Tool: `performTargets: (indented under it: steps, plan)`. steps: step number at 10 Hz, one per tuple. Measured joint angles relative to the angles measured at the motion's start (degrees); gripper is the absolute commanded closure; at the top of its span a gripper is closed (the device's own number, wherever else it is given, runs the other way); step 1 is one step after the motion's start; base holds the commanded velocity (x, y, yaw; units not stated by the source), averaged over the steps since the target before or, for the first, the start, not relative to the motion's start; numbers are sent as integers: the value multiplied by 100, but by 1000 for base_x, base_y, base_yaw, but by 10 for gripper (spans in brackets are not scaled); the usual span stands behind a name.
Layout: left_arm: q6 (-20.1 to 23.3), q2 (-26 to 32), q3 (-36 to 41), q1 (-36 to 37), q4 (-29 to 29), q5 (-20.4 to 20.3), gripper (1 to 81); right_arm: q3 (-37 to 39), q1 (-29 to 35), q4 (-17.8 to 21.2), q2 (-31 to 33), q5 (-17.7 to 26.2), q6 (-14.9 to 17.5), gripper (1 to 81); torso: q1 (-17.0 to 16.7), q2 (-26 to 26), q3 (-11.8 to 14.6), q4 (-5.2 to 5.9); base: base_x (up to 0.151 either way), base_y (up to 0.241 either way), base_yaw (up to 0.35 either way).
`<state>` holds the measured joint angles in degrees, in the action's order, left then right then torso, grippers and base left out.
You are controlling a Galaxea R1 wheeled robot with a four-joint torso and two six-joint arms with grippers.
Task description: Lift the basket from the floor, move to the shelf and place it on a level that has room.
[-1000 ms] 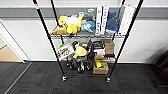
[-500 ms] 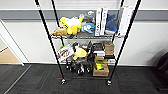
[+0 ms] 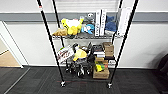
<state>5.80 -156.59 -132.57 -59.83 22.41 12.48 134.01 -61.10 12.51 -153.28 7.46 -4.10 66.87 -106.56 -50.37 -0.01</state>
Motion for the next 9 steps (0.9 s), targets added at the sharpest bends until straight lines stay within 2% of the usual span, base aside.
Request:
performTargets:
  steps: [2,7,9]
  plan:
    - [0,5,-20,16,39,0,10,218,66,-5,-184,108,2,10,183,-300,-78,0,0,0,0]
    - [-2,-72,-23,156,57,85,10,268,283,-5,-199,267,2,10,760,-1211,-933,0,0,0,0]
    - [-7,-72,-21,252,96,116,10,265,347,-5,-199,312,2,10,940,-1478,-1106,0,0,0,0]
